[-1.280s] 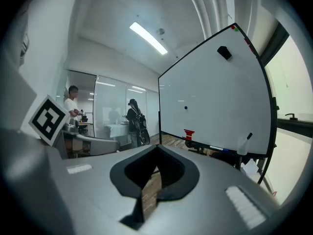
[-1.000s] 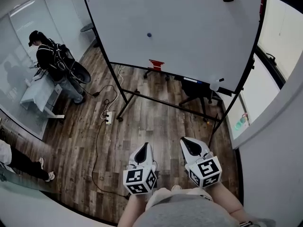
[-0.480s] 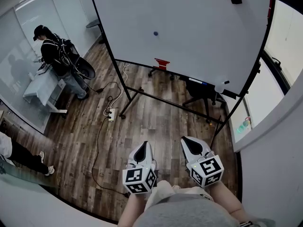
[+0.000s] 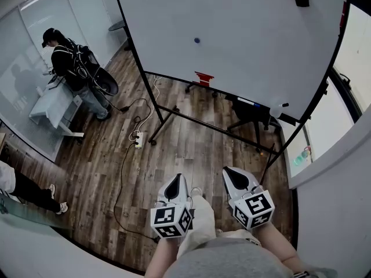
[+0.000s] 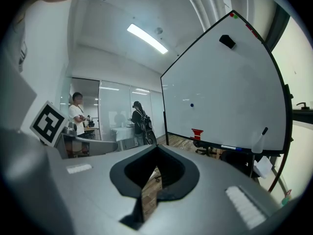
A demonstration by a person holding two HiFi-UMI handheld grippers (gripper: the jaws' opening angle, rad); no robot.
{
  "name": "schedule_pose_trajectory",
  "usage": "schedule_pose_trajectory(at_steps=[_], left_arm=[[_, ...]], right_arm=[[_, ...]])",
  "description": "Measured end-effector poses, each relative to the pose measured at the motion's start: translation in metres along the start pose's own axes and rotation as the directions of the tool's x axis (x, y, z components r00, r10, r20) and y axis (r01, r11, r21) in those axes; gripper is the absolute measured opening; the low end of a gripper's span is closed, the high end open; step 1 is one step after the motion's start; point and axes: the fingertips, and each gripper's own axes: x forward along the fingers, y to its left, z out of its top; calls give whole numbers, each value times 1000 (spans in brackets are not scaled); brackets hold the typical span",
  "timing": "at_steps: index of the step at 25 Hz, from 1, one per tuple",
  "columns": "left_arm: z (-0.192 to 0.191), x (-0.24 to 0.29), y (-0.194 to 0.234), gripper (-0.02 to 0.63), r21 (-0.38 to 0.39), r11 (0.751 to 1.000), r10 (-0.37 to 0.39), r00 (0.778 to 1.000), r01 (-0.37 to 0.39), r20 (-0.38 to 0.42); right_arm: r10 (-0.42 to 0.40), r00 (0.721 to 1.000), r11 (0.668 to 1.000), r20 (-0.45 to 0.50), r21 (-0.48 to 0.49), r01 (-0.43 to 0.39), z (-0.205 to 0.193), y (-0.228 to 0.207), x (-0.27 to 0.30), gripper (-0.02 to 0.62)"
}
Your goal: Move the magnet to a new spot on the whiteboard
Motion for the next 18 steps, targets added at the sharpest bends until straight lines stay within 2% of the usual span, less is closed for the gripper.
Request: schedule_pose_trajectory(at_steps=[9,18], left_arm=[[22,74,26,3,-10,999,-31,999,31,7],[61,164,60,3,11,998,-63,998,63,2]], right_arm=[[-12,1000,1000,3,-22,12,14,-31,65,3],[-43,999,999,19,-30,44,44,-76,150,3]])
